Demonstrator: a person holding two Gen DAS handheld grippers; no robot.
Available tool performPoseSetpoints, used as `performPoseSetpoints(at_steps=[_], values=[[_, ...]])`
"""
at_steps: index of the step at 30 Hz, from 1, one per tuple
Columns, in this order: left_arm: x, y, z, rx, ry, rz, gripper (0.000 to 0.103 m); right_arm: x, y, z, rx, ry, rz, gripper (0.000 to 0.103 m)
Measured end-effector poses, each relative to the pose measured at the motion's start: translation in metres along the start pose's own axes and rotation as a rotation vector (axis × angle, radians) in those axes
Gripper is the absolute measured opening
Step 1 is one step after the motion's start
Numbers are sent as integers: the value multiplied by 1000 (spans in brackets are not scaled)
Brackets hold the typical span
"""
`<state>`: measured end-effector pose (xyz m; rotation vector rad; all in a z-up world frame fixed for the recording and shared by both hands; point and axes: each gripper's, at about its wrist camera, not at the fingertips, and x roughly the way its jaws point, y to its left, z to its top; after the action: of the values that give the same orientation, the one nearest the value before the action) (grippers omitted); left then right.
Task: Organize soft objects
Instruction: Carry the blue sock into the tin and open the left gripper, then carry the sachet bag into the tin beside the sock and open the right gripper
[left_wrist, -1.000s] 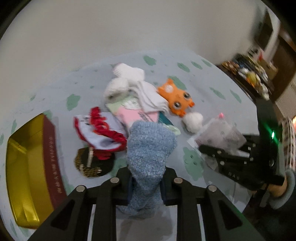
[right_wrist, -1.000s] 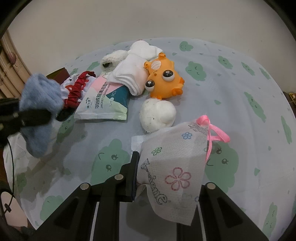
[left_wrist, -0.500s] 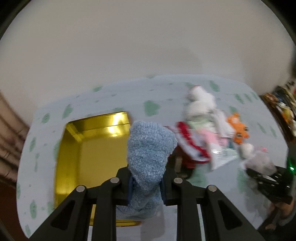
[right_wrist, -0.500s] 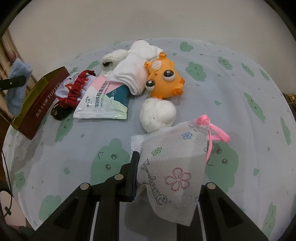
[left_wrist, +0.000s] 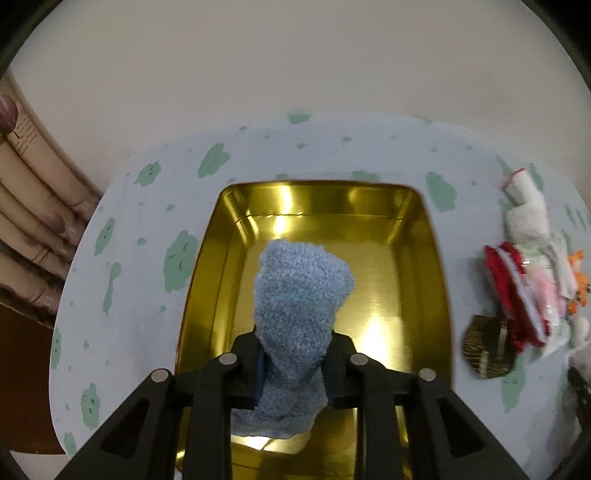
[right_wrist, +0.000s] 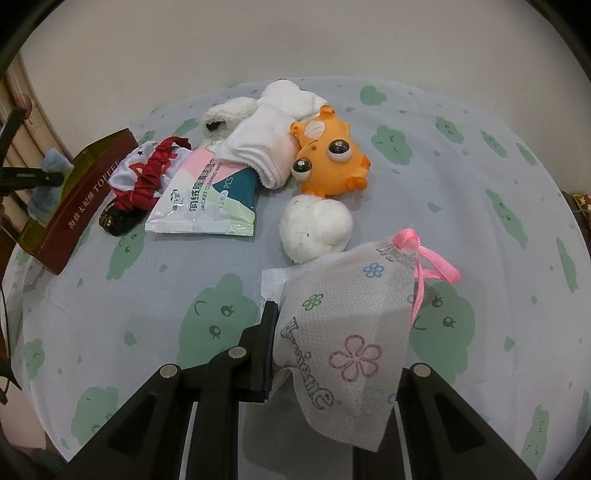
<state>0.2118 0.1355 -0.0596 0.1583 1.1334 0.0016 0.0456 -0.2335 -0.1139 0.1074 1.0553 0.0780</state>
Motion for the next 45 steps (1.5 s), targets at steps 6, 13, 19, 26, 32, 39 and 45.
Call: performPoseSetpoints(at_steps=[6,13,19,26,32,39,45], values=[[13,2,-1,-3,18,4,35,0,0,1,-7,0,-5,18],[4,9,3,-33,-6,-5,37,1,1,1,-9,-1,-13,18],[-29,13,-4,-82,-82,12,37,1,3,0,-22,-4,-25,18],[-64,5,-39,-77,-172,107,37,0,4,0,-31,-11,-29,16],[-75,8,-63,-106,-210,103,37,-5,7,2,-41,-14,-36,15],[-72,25,-77,-161,-219,122,37,-21,18,7,-71,-20,-72,15],[-73,45,-88,-230,-241,124,37,-41,25,11,-70,-52,-30,15]])
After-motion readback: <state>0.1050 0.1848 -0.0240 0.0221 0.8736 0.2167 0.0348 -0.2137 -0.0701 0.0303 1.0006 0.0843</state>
